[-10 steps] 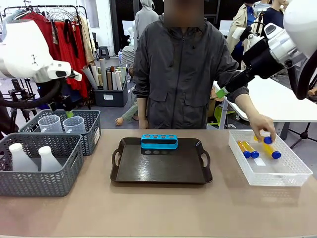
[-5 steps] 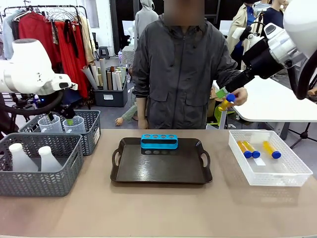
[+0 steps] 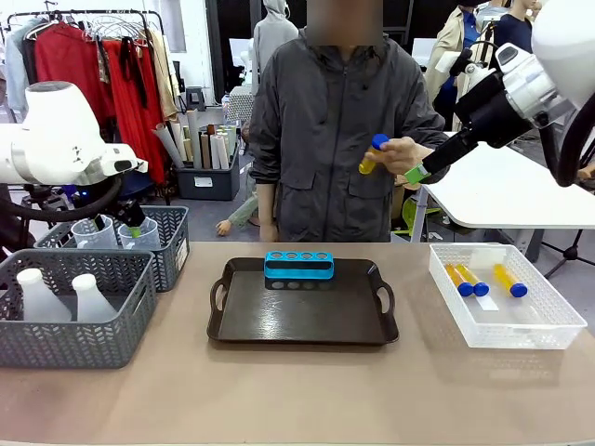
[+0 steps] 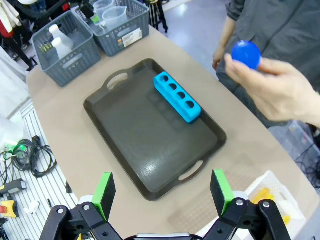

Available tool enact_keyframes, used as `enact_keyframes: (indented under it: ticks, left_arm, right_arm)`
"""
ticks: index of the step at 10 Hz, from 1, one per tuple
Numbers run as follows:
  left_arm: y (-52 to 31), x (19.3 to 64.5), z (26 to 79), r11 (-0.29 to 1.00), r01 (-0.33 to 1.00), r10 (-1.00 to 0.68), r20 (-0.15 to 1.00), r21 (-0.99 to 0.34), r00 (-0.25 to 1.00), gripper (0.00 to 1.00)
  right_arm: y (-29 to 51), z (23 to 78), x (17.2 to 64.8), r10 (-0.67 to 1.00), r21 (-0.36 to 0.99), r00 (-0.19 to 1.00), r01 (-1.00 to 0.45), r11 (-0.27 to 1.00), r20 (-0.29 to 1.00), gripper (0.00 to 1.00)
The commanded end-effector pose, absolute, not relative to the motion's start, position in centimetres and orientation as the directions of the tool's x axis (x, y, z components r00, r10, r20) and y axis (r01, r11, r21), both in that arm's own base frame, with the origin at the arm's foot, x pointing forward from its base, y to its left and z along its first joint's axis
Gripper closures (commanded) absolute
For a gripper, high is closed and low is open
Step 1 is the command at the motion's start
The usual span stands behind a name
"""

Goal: Prepare the laboratory tools.
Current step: Pick up one Large Measuring Cup and place it on the Handle tray.

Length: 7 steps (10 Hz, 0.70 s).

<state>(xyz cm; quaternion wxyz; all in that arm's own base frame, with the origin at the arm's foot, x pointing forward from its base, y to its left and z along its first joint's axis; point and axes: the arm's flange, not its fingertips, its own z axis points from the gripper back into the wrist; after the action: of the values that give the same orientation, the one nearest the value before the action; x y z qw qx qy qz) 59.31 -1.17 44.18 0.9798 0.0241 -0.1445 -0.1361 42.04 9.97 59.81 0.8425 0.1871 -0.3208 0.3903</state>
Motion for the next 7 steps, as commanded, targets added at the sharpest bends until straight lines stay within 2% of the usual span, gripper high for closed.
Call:
enact_keyframes:
  ticks: [1,4,7]
  left_arm:
    - [-1.5,59.4,43.7,0.963,0.256,-0.271,0.258,0.088,0.928,0.0]
    - [-1.7,60.2,41.5,0.986,0.16,-0.168,0.272,0.051,0.948,0.0]
    - [-1.1,60.8,40.1,0.989,0.138,-0.146,0.292,0.047,0.945,0.0]
  right_arm:
    - [9.9,59.8,42.0,0.544,0.062,0.483,-0.784,0.618,0.686,0.0]
    - [9.9,59.8,42.0,0.544,0.062,0.483,-0.784,0.618,0.686,0.0]
    - [9.9,59.8,42.0,0.544,0.062,0.483,-0.784,0.618,0.686,0.0]
